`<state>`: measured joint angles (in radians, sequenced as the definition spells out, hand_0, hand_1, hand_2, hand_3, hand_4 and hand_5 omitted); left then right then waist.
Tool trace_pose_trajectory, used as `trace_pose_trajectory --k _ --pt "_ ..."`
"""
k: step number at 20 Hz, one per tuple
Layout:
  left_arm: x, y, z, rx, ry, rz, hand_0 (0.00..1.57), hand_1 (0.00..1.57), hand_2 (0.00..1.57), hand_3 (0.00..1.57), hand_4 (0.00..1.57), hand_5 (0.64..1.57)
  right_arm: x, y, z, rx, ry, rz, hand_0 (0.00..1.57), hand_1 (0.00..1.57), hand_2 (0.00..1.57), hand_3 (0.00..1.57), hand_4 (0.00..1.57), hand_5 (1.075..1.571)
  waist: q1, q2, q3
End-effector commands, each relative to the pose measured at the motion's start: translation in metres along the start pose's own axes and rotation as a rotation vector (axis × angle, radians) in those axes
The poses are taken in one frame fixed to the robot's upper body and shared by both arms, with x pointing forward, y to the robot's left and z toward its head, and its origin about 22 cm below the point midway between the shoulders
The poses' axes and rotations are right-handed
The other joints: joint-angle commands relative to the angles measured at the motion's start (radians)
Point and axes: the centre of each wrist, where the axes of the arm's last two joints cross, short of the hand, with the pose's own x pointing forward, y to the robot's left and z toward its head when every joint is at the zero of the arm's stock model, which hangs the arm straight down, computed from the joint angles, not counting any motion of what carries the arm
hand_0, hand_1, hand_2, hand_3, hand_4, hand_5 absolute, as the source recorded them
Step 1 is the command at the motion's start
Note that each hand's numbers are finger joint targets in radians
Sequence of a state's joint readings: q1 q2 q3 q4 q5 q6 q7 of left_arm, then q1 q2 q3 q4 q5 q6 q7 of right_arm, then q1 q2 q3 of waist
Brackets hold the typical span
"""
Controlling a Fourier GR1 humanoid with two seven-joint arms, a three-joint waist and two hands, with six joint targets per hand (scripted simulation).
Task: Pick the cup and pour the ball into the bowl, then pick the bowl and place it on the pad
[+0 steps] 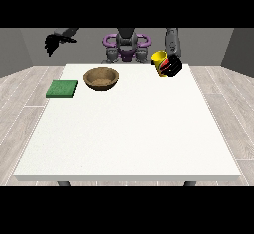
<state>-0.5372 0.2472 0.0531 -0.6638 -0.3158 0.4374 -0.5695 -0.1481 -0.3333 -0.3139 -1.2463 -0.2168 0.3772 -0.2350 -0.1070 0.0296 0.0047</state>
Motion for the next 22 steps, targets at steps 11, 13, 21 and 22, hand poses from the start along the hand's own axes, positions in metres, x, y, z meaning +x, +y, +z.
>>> trace_pose_trajectory --k 11,13,21,22 --pt "0.063 0.02 -0.076 -0.035 0.05 -0.336 1.49 1.49 1.57 1.57 1.57 1.274 -0.01 -0.009 0.001 0.001 0.04 -0.032 0.0 0.0 0.0 0.0 0.0 1.569 -0.016 -0.042 -0.0042" --pt "0.084 -0.021 -0.066 -0.068 0.034 -0.394 1.49 1.49 1.57 1.57 1.53 1.287 -0.024 -0.018 0.016 0.001 0.062 -0.028 0.0 0.0 0.0 0.0 0.0 1.569 -0.01 -0.066 -0.0032" --pt "0.14 -0.033 -0.1 -0.08 -0.111 -0.779 1.55 1.55 1.57 1.57 1.57 1.203 -0.02 -0.028 0.006 -0.02 0.07 -0.049 0.0 0.0 0.0 0.0 0.0 1.57 -0.016 -0.094 -0.0018" --pt "0.125 -0.039 -0.087 -0.106 -0.144 -0.829 1.55 1.55 1.57 1.57 1.57 1.244 -0.022 -0.023 0.008 -0.01 0.1 -0.035 0.0 0.0 0.0 0.0 0.0 1.571 -0.01 -0.118 -0.003"
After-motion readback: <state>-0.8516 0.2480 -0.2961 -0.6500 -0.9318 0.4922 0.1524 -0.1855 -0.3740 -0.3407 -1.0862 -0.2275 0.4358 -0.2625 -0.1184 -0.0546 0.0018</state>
